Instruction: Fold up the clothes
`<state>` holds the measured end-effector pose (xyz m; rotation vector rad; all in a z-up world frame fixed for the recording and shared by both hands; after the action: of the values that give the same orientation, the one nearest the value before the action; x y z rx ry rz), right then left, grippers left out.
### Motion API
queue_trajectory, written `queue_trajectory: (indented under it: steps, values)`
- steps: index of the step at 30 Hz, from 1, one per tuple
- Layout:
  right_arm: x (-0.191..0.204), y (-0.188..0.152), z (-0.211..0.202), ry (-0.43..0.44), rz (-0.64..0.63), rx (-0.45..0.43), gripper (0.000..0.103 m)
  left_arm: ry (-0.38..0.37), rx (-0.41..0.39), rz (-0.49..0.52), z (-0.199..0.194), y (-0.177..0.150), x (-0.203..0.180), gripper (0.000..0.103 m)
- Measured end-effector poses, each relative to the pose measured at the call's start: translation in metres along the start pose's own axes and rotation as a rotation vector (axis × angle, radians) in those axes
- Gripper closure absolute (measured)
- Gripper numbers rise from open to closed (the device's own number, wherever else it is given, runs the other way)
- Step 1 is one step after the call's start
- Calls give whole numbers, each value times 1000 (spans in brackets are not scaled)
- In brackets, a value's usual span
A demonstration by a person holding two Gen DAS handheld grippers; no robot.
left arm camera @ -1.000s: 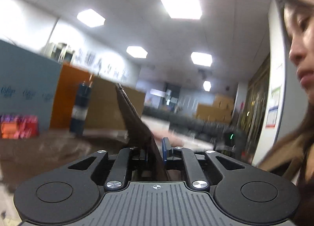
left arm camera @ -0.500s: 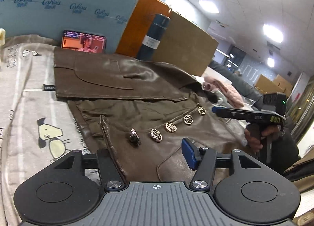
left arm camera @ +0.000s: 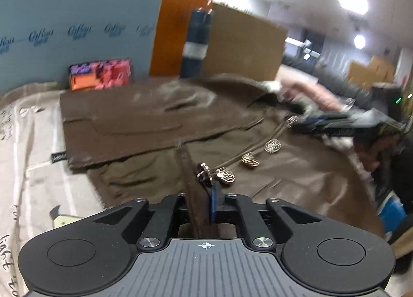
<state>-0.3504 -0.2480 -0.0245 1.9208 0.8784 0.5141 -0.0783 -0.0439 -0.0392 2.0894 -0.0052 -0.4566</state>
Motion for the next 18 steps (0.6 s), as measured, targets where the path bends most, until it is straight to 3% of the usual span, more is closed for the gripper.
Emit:
queue_trajectory:
  steps: [1, 2, 3, 4, 7, 9, 12, 15, 17, 18]
  values:
    - [-4, 2, 0, 5, 30, 5, 57, 11, -18, -20, -3, 2, 4, 70]
    - [-10, 5, 0, 19, 70, 4, 46, 19, -60, -50, -10, 4, 8, 47]
    - [-15, 9, 0, 30, 110, 2, 43, 11, -121, -92, -20, 6, 14, 26]
    - [-20, 14, 0, 38, 151, -1, 39, -8, -190, -140, -31, 8, 20, 20]
    - [-33, 30, 7, 33, 260, -3, 36, -70, -364, -350, -57, 13, 52, 20]
    - [-39, 40, 15, 28, 334, 14, 36, -32, -412, -478, -64, 14, 76, 20]
    - [-48, 53, 30, 32, 463, 52, 35, 67, -388, -592, -56, 12, 108, 22]
    - [-56, 60, 45, 23, 538, 87, 33, 75, -325, -627, -37, 13, 123, 22]
    - [-61, 62, 56, -7, 555, 105, 33, 68, -302, -615, -25, 16, 127, 36]
    - [-64, 61, 62, -19, 569, 118, 33, 76, -289, -587, -21, 19, 124, 54]
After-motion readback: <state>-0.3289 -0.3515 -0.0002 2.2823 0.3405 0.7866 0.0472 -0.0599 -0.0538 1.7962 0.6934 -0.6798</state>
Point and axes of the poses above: each gripper's, at about its wrist camera, not at the fingertips, and z roughly the way its jaws point, x to its left, y to its top, the point moved 2 cm from there along z, roughly the way its jaws point, and after that the axes turned 13 degrees about -y, right-handed, at the moved point
